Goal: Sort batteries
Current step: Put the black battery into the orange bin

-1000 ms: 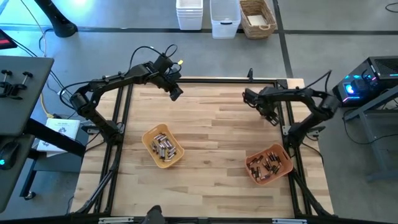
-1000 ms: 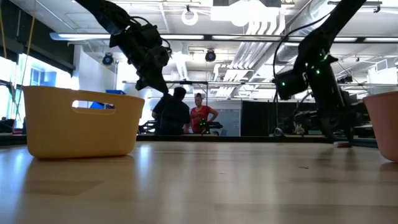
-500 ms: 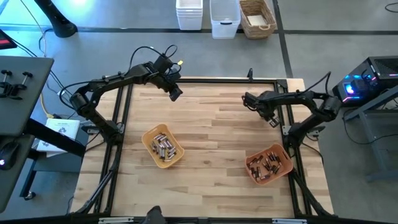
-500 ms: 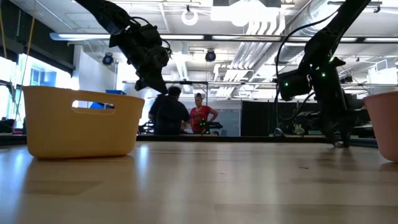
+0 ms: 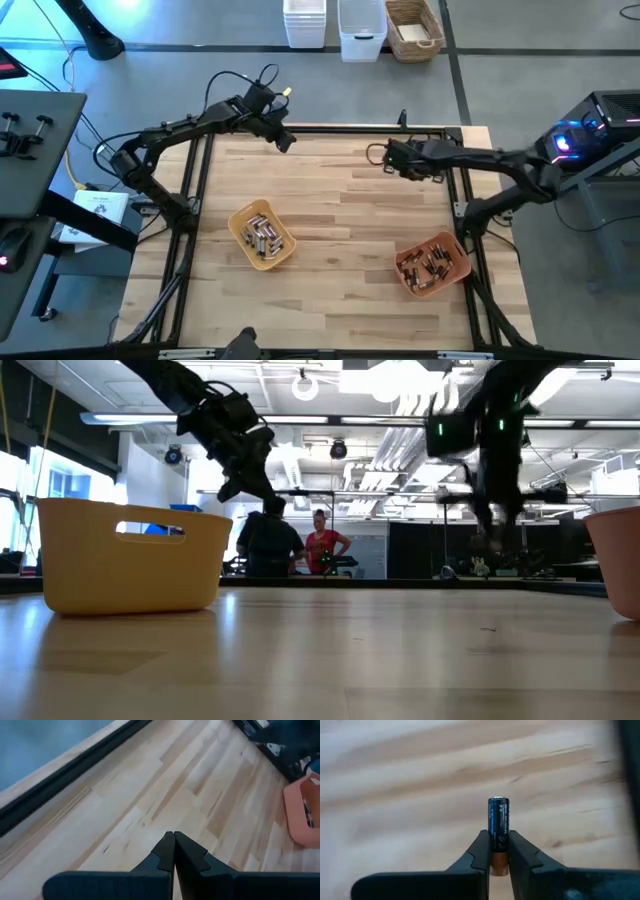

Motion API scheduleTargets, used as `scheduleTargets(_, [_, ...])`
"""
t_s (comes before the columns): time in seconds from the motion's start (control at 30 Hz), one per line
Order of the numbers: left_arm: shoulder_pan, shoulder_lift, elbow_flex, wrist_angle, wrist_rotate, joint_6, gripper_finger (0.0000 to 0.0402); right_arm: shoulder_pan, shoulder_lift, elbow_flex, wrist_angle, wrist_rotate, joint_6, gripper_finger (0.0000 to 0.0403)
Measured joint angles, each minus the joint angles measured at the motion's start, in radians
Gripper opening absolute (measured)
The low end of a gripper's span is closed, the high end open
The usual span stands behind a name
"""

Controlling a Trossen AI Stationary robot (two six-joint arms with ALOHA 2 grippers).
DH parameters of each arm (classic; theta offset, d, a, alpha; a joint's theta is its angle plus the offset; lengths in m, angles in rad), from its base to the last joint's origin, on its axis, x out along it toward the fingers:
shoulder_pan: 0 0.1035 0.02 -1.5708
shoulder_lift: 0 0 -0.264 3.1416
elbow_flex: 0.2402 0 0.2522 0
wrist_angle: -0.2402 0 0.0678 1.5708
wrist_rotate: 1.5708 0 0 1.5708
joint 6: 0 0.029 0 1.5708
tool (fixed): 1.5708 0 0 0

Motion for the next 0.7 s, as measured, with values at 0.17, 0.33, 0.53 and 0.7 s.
scheduleTargets(0.17, [-0.002,-0.002,0.0,-0.005,0.035,-0.022,0.0,0.177,-0.107,0.11,-0.011,-0.196,-0.169,0.0024])
scheduleTargets(0.33, [-0.02,-0.002,0.0,0.013,0.139,-0.052,0.0,0.457,-0.153,0.183,-0.107,-0.371,-0.13,0.0024])
scheduleTargets(0.53, [-0.096,-0.016,0.0,0.083,0.182,0.05,0.0,0.824,-0.159,0.134,-0.122,-0.593,0.141,0.0024])
scheduleTargets(0.7, [-0.194,-0.041,0.0,0.152,0.205,0.052,0.0,0.987,-0.188,0.033,-0.087,-0.597,0.31,0.0024])
